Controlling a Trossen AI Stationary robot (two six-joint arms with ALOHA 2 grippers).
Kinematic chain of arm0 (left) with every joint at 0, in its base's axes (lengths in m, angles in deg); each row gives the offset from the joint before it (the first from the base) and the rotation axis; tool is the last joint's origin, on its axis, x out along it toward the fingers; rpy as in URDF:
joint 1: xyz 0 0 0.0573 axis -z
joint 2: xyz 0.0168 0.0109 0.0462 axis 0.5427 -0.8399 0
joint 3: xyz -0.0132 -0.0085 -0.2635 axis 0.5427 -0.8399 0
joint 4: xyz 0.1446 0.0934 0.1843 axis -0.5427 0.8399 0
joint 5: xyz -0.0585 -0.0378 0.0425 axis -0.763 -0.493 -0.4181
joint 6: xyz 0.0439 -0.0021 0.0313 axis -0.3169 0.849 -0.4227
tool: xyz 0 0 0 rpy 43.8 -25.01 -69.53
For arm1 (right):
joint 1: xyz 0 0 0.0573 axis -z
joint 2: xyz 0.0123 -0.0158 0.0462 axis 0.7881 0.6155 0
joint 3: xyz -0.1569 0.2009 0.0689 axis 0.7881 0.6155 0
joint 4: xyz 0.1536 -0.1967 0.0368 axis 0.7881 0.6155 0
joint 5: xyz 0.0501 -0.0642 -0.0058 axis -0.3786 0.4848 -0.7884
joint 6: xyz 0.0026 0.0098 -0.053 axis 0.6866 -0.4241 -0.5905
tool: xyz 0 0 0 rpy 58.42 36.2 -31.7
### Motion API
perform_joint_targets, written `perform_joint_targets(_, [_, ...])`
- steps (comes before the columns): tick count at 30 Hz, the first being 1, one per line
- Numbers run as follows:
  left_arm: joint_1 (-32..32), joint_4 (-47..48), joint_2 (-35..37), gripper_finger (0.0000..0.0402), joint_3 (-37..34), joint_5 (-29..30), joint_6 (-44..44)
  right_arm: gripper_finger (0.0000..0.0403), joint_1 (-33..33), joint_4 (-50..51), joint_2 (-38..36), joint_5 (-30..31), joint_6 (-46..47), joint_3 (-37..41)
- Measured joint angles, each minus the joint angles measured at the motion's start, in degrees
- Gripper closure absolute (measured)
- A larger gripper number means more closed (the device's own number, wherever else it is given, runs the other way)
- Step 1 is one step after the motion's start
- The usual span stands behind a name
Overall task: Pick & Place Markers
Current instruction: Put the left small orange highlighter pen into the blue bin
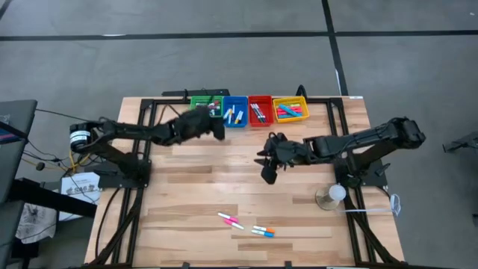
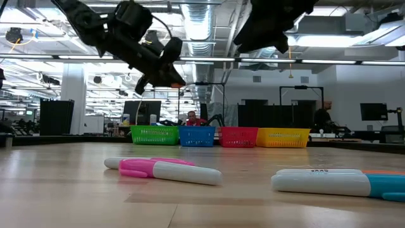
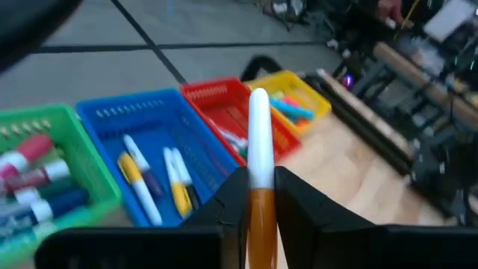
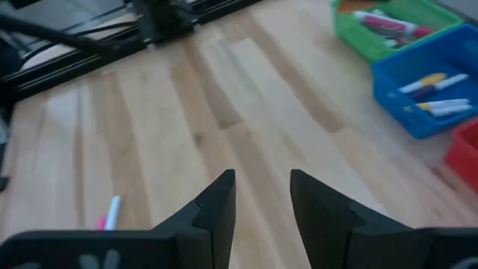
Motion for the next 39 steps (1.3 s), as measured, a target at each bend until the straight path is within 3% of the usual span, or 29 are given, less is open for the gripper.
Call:
perform_joint_targets(6, [-7.79,-4.76,-2.98,0.0355,1.77,-7.72,0.21,0.0285,3.81,-0.10,0.00,0.00,-0.11,0.00])
perform_joint_targets(13, [-10.62,-4.87,-10.83,0.0355,8.44,-10.81,0.34,0.0285,6.74,-0.10,0.00,-0.08,-0.11,0.00])
perform_joint_targets(22, [-14.57,-4.82,-20.59,0.0352,12.21,-15.12,8.60,0.0285,7.79,0.27,0.00,-0.13,-0.37,0.00])
perform_joint_targets(39, [-14.74,-6.44,-22.08,0.0315,13.57,-14.69,6.83,0.0285,7.77,0.27,0.00,-0.11,-2.91,0.00])
